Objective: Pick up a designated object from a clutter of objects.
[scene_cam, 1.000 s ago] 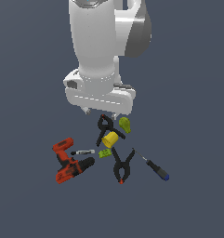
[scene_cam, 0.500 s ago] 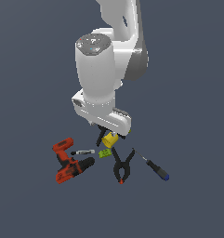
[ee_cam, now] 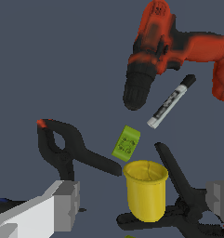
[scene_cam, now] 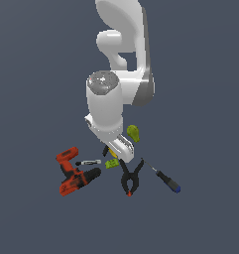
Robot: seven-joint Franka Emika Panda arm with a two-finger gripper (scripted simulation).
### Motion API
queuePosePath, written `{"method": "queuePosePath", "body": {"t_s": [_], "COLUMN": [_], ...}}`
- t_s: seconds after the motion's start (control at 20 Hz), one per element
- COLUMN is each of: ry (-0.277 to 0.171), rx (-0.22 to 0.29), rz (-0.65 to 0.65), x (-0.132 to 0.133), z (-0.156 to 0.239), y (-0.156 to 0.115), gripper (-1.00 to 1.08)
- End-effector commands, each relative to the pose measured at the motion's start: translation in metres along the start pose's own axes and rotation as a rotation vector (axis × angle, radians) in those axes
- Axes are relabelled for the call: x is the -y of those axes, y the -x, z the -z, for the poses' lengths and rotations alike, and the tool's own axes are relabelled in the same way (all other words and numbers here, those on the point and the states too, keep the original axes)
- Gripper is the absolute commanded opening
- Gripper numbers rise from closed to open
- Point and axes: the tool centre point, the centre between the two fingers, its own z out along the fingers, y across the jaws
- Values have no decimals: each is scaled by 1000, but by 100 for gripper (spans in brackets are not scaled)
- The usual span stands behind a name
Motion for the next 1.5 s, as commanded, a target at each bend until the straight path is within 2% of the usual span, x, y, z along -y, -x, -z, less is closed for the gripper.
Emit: {"method": "queuePosePath", "body": {"t_s": [0.0,0.35,0.7,1.0,1.45], "ry": [2,12,21,25,25], "rx": [2,3,0,-2,-2], "rz": [-72,-260,-385,-437,-440], "x": [0,-1,-4,-5,-6], "z": [-16,-60,-89,-100,-110], "y": [-1,-1,-1,0,0], "gripper": [100,100,100,100,100]}}
